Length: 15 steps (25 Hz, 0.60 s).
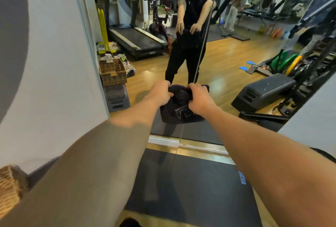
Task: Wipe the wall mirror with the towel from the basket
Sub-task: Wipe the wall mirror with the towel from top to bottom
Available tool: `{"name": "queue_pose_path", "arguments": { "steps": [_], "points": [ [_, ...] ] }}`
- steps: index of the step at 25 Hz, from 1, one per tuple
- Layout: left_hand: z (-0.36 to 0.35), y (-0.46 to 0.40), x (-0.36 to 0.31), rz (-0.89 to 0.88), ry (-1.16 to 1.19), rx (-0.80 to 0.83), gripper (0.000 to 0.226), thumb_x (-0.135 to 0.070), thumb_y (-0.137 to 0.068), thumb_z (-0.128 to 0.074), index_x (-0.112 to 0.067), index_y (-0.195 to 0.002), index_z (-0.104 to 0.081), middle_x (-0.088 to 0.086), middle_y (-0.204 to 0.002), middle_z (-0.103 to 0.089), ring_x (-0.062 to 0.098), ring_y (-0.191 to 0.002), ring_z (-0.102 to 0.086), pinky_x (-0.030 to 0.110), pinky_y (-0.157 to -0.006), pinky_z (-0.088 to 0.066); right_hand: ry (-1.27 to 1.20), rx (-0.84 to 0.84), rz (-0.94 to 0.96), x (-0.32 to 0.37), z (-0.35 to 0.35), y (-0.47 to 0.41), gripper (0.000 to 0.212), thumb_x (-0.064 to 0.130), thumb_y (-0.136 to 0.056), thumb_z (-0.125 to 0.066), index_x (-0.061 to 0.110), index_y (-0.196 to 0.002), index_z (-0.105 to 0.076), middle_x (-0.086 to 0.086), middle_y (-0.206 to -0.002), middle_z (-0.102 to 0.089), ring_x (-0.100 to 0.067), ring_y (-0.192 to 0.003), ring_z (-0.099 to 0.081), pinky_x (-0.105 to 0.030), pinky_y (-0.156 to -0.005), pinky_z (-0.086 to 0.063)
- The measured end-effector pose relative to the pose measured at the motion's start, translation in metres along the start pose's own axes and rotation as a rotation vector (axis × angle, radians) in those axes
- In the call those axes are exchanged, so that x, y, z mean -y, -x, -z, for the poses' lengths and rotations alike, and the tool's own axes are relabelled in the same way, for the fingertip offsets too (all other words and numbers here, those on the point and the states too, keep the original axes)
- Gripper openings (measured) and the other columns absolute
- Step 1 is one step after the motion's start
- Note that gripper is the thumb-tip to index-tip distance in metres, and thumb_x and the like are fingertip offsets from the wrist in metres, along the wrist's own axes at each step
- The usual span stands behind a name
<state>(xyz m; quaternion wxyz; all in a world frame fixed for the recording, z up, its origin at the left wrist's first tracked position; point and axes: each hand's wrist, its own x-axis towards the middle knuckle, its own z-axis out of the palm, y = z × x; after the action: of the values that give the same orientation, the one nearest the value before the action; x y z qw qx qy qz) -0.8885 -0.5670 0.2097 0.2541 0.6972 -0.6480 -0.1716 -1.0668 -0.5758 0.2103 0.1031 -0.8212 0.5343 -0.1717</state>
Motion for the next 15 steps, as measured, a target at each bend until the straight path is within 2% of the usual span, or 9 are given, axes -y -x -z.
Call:
{"name": "queue_pose_path", "arguments": {
  "steps": [3, 5, 8, 11, 13, 15],
  "points": [
    [0.054, -0.008, -0.018, -0.077, -0.039, -0.071, 0.017, -0.019, -0.097, -0.069, -0.007, -0.106, -0.061, 0.012, -0.102, -0.059, 0.031, -0.102, -0.058, 0.032, -0.075, -0.035, -0.058, -0.128, -0.023, 0.037, 0.04, -0.007, 0.042, -0.003, -0.084, -0.061, 0.013, -0.119, -0.046, -0.007, -0.109, -0.054, -0.036, -0.111, -0.049, -0.053, -0.087, -0.053],
    [0.088, -0.018, -0.027, -0.134, -0.044, -0.112, 0.026, -0.018, -0.096, -0.069, -0.005, -0.112, -0.054, 0.015, -0.108, -0.059, 0.031, -0.1, -0.056, 0.035, -0.075, -0.036, -0.094, -0.198, -0.034, 0.058, 0.059, -0.017, 0.037, -0.005, -0.084, -0.06, 0.014, -0.112, -0.044, 0.001, -0.095, -0.046, -0.034, -0.103, -0.05, -0.051, -0.083, -0.053],
    [0.143, -0.034, -0.039, -0.211, -0.047, -0.174, 0.034, -0.014, -0.097, -0.067, -0.003, -0.118, -0.042, 0.016, -0.105, -0.055, 0.032, -0.092, -0.054, 0.04, -0.074, -0.041, -0.051, -0.217, -0.028, 0.088, 0.085, -0.041, 0.032, -0.003, -0.084, -0.059, 0.012, -0.111, -0.051, -0.006, -0.109, -0.052, -0.035, -0.112, -0.046, -0.05, -0.093, -0.049],
    [0.182, -0.063, -0.056, -0.325, -0.047, -0.174, 0.017, -0.01, -0.1, -0.059, -0.009, -0.1, -0.042, 0.016, -0.094, -0.056, 0.037, -0.084, -0.056, 0.048, -0.071, -0.044, -0.019, -0.285, -0.049, 0.1, 0.123, -0.071, 0.03, -0.005, -0.084, -0.055, 0.013, -0.108, -0.052, -0.011, -0.118, -0.055, -0.036, -0.114, -0.045, -0.049, -0.094, -0.046],
    [0.199, -0.09, -0.071, -0.4, -0.012, -0.189, 0.024, -0.004, -0.099, -0.053, -0.017, -0.084, -0.038, 0.012, -0.083, -0.052, 0.037, -0.077, -0.052, 0.05, -0.067, -0.043, 0.0, -0.344, -0.06, 0.095, 0.151, -0.094, 0.027, -0.006, -0.083, -0.054, 0.015, -0.098, -0.046, -0.009, -0.113, -0.054, -0.035, -0.109, -0.045, -0.044, -0.086, -0.043],
    [0.21, -0.123, -0.093, -0.488, 0.024, -0.238, 0.035, 0.006, -0.093, -0.047, -0.022, -0.077, -0.033, 0.007, -0.078, -0.045, 0.03, -0.072, -0.044, 0.043, -0.06, -0.034, 0.031, -0.409, -0.043, 0.084, 0.18, -0.12, 0.027, -0.006, -0.083, -0.054, 0.016, -0.095, -0.043, -0.007, -0.111, -0.052, -0.033, -0.107, -0.043, -0.04, -0.082, -0.04]
  ]
}}
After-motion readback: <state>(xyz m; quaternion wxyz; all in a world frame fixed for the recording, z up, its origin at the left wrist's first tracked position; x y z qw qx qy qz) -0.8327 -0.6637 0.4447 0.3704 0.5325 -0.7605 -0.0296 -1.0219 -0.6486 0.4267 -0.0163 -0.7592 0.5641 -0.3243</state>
